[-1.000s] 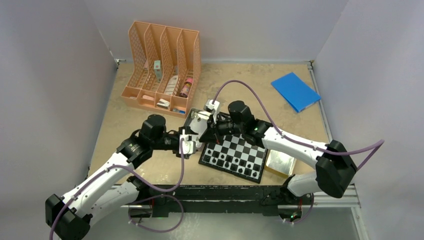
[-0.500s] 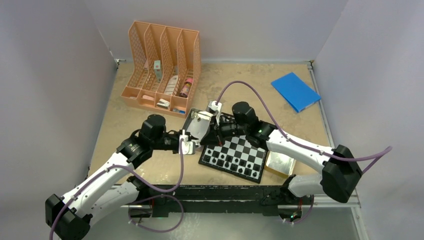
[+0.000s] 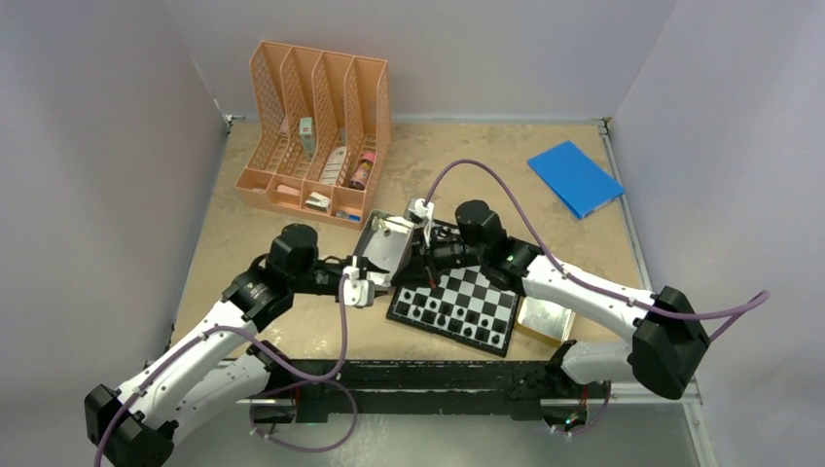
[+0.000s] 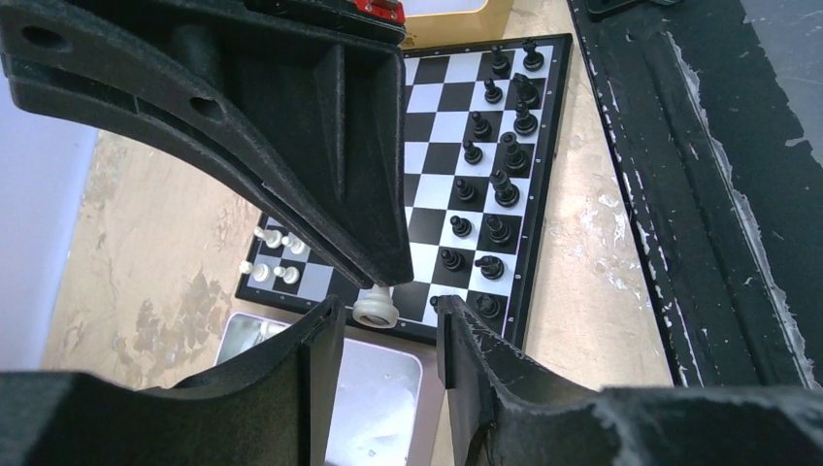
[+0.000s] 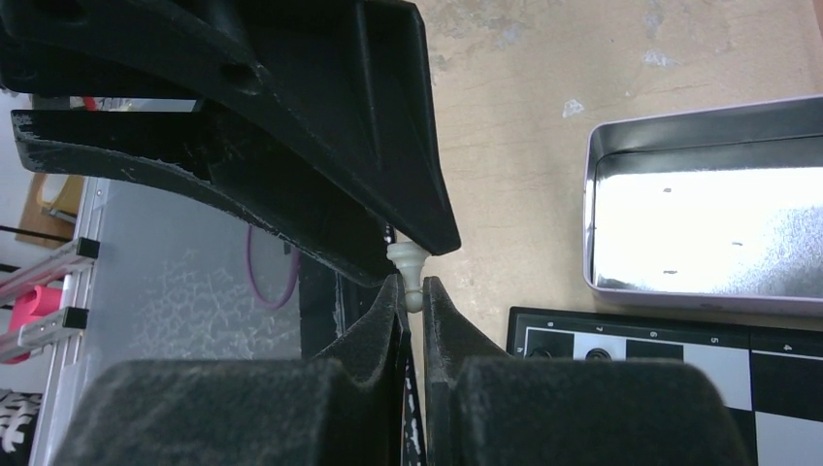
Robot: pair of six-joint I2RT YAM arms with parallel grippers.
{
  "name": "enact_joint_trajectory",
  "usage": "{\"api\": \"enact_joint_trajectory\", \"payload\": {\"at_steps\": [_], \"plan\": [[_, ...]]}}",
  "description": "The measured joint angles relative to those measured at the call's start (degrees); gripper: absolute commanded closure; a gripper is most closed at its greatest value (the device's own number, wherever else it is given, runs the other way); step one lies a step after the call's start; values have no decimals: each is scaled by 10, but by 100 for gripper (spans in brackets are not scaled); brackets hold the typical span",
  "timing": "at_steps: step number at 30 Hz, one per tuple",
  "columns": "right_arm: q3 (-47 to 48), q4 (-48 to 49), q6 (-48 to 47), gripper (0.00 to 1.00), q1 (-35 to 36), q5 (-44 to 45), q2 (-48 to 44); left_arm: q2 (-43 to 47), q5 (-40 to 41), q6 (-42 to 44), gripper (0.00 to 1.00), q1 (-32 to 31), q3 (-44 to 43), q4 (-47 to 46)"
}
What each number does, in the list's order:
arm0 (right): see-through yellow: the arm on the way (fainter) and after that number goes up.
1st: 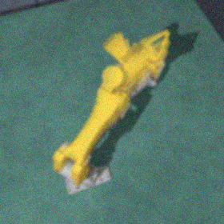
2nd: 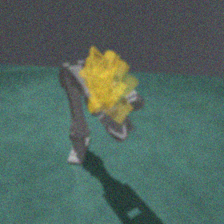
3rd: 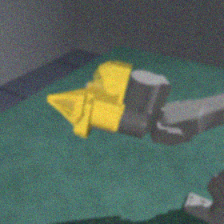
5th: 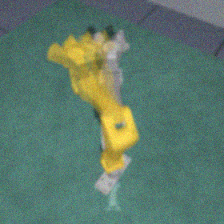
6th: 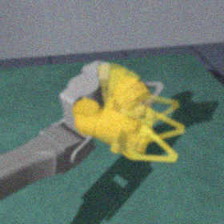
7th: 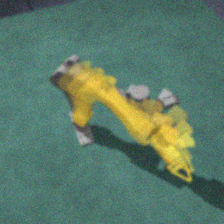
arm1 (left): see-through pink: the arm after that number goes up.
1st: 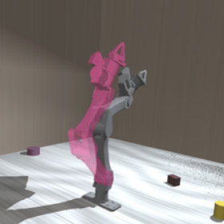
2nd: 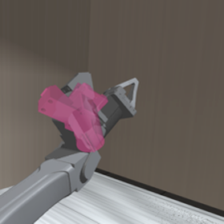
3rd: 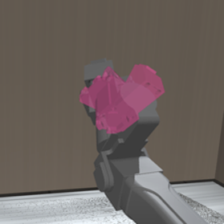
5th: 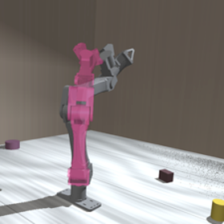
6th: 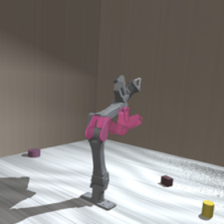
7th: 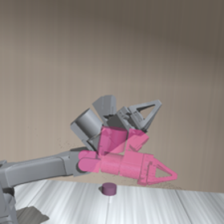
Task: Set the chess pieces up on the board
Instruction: Place the chess piece on the chessboard.
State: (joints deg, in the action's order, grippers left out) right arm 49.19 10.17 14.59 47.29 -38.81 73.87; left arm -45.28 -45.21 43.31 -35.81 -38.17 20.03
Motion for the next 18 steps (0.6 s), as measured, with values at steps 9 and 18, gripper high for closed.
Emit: {"api": "enact_joint_trajectory", "payload": {"at_steps": [9,18], "plan": [[0,1,4,95,0,-15,16,-22,-9,9,69,0,-1,8],[1,6,24,95,-1,-16,19,-24,-8,-21,91,0,-9,2]]}}
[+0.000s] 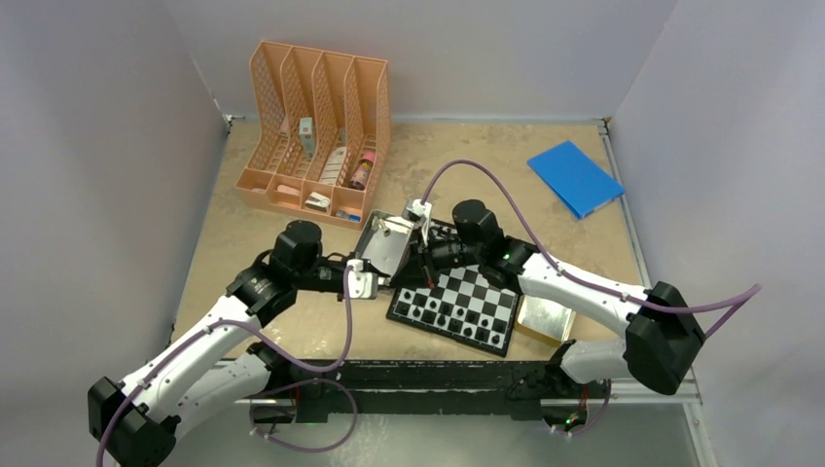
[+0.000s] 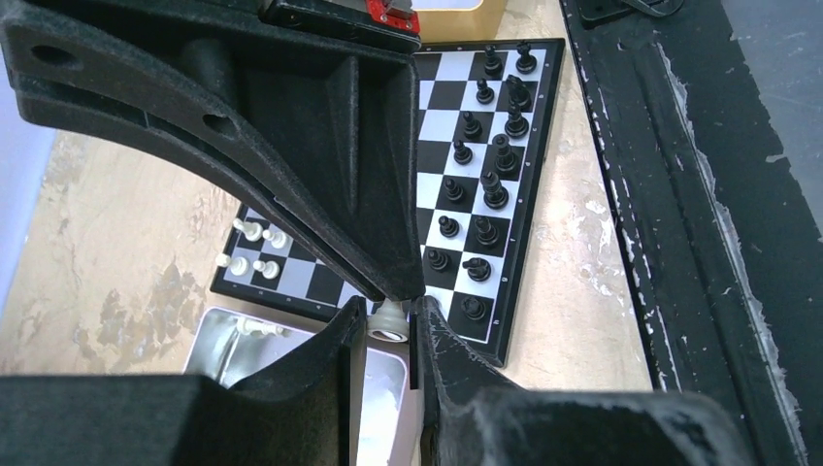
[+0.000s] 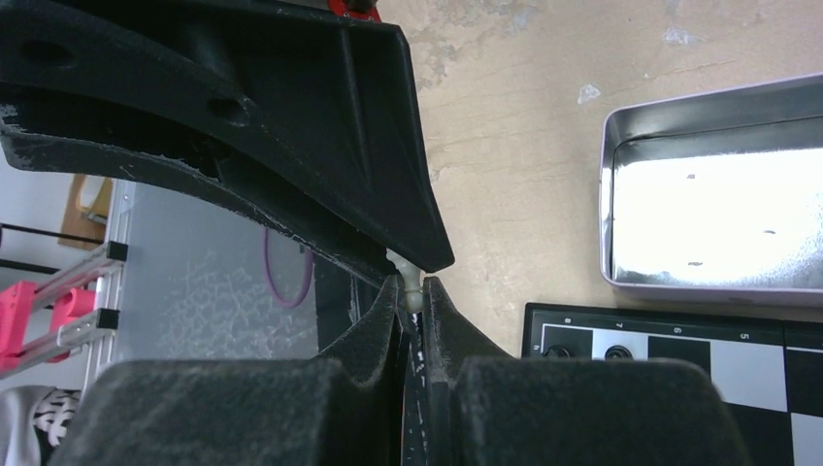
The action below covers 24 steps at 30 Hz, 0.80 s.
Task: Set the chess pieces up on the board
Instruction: Place the chess piece on the chessboard.
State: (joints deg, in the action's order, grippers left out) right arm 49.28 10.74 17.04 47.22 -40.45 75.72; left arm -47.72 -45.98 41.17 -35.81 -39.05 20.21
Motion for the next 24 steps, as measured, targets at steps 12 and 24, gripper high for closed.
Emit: {"api": "enact_joint_trajectory", "payload": {"at_steps": [12,24], "plan": [[-24,82,106,95,-12,49,-20,15,72,-186,100,2,7,-80],[-44,111,169,94,-20,107,-33,-11,114,-333,100,6,15,-143]]}}
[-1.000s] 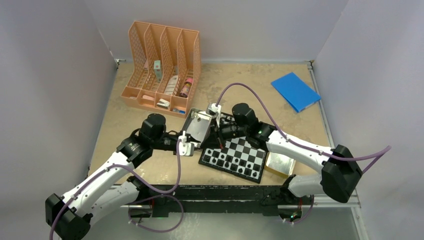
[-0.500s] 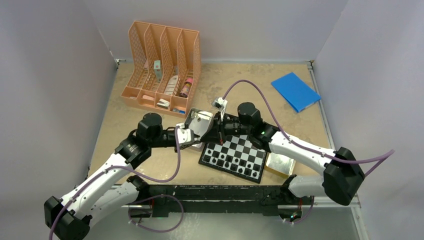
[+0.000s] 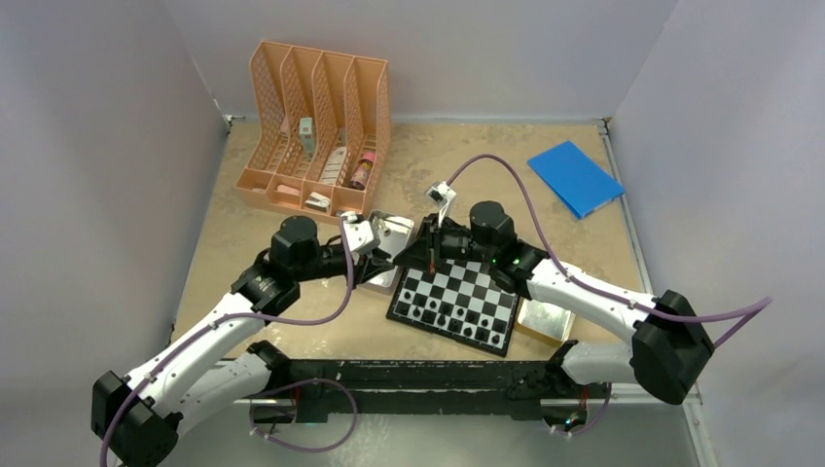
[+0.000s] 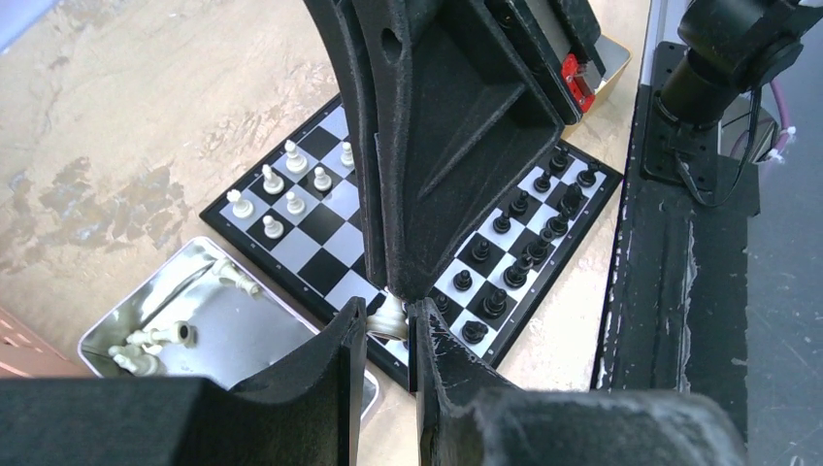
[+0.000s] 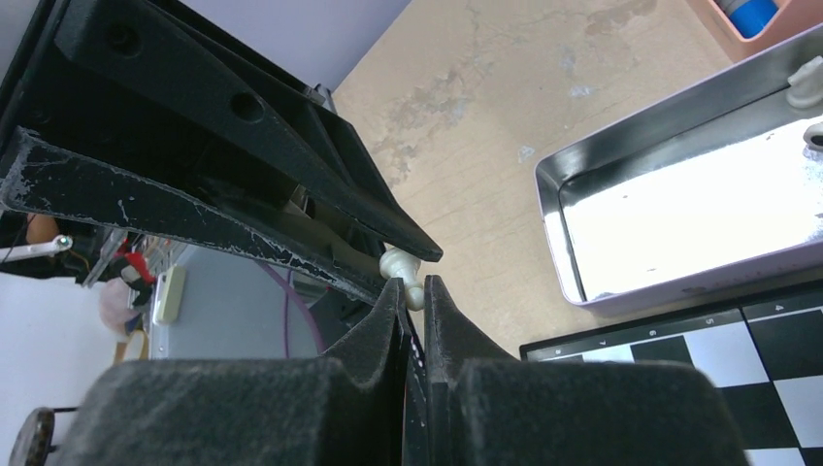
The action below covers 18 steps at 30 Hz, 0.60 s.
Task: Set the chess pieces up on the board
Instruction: Place the chess piece on the chessboard.
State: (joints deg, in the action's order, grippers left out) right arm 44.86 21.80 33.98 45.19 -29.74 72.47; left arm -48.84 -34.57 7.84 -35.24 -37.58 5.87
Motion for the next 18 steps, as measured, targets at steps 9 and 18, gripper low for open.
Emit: {"api": "enact_joint_trajectory", "payload": {"at_steps": [9,18], "plan": [[-11,21,11,96,-4,13,-3,-9,15,-37,89,0,0,-18],[-8,2,2,97,-2,48,-11,-10,22,-37,56,-3,-1,-17]]}}
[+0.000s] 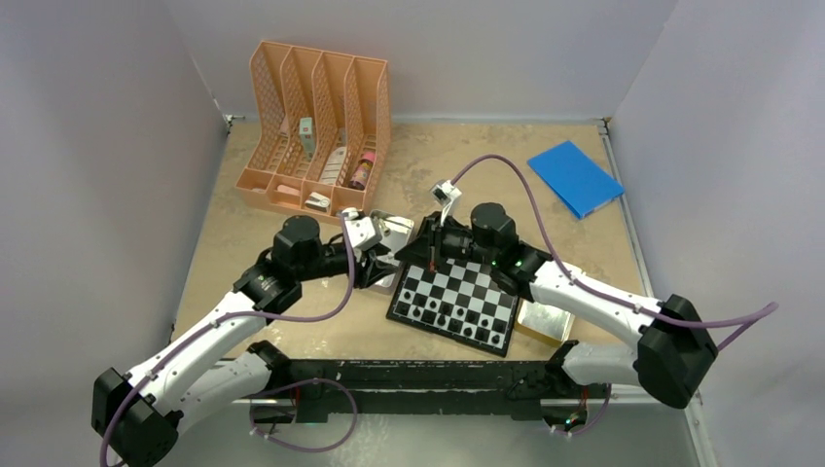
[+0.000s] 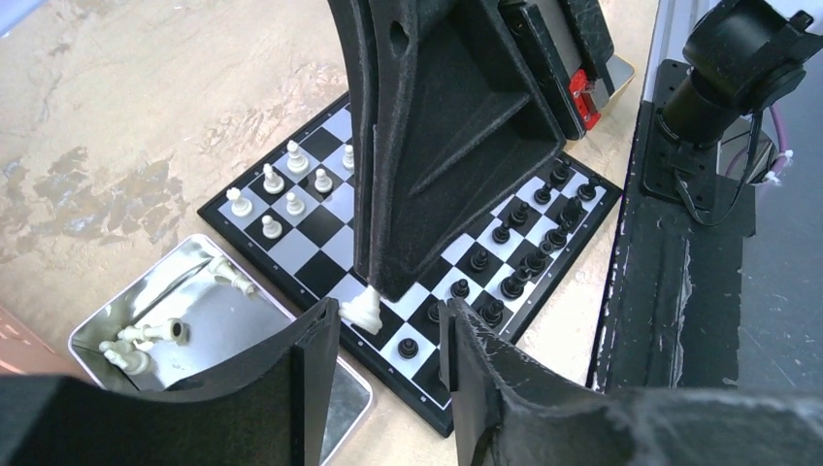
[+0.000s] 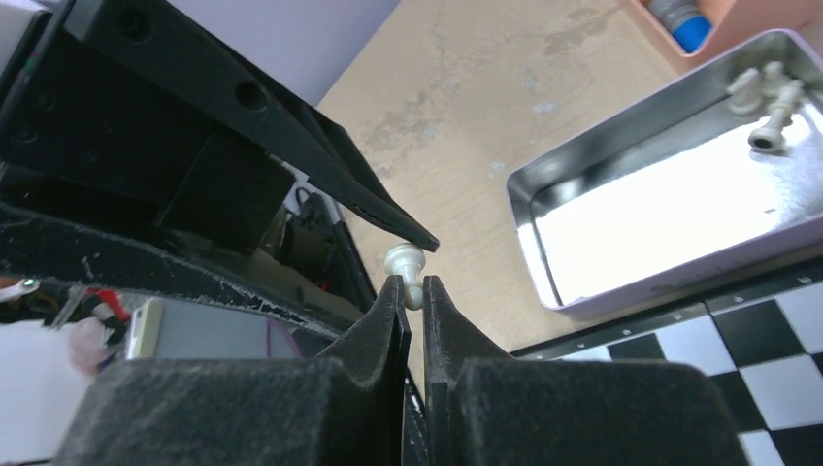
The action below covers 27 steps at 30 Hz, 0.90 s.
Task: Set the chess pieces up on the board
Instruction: Place the chess piece on the chessboard.
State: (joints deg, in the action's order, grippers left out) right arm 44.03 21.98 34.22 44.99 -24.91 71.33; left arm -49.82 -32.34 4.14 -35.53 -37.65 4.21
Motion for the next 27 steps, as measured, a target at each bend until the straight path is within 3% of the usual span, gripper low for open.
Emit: {"api": "enact_joint_trajectory", "payload": {"at_steps": [2,9,12,20,27], "plan": [[10,-30,-8,97,0,21,-7,-2,0,5,44,-2,-6,10],[104,-176,-41,96,-20,182,-10,4,-1,35,35,-2,-37,54],[139,-244,-43,95,-40,234,0,20,-2,46,23,-2,-37,71],[278,-483,-41,96,-96,406,100,72,-4,79,22,-2,-35,108],[300,-622,-27,97,-110,454,161,119,-20,96,22,-2,-6,106]]}}
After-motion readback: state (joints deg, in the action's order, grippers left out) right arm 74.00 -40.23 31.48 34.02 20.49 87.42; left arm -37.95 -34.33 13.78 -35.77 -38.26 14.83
